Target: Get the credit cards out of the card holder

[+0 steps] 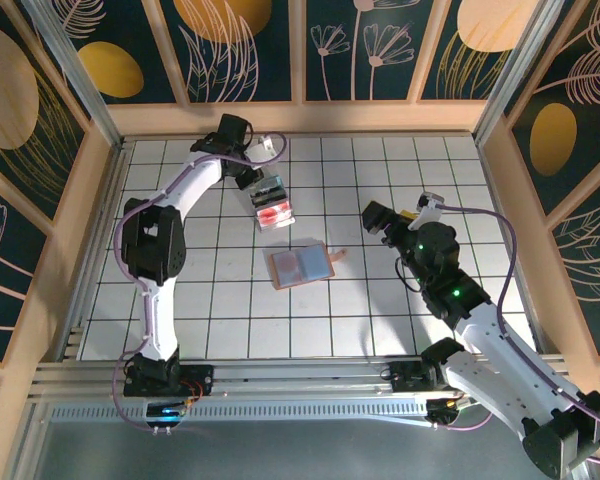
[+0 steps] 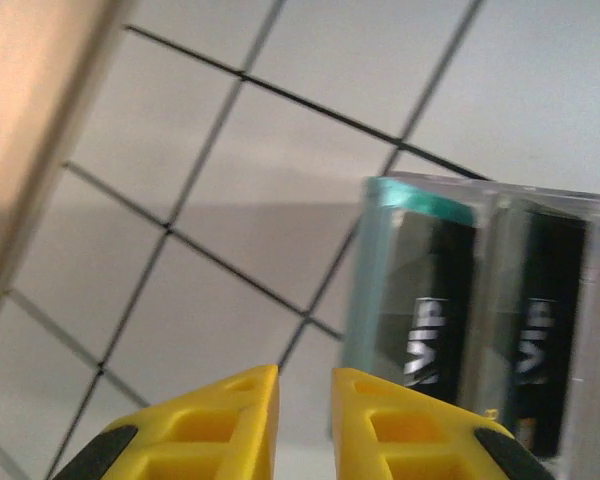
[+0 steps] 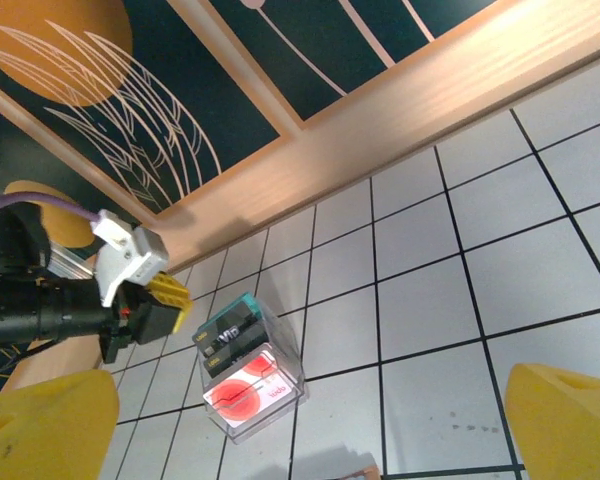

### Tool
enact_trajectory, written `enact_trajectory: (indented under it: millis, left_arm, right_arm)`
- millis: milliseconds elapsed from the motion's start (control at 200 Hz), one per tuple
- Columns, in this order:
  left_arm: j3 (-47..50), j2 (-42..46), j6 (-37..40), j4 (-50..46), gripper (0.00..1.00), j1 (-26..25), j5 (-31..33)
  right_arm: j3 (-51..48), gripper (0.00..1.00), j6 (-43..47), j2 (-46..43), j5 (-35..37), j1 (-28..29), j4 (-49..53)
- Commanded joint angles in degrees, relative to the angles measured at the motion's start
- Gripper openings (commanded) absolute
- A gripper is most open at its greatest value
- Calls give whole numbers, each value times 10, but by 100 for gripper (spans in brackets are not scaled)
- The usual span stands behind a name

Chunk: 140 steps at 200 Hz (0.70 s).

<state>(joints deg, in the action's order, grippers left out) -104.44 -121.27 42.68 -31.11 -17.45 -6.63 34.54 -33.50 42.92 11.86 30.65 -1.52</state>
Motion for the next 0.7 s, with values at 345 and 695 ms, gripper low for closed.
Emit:
enact_trajectory:
  millis: [345, 695]
  left_arm:
    - [109, 112, -82, 134, 24, 0, 36]
    - [114, 97, -79, 111, 43, 0, 27]
  right_arm:
    - [19, 99, 8, 21, 50, 38, 25]
    - [28, 99, 13, 27, 70, 51, 25]
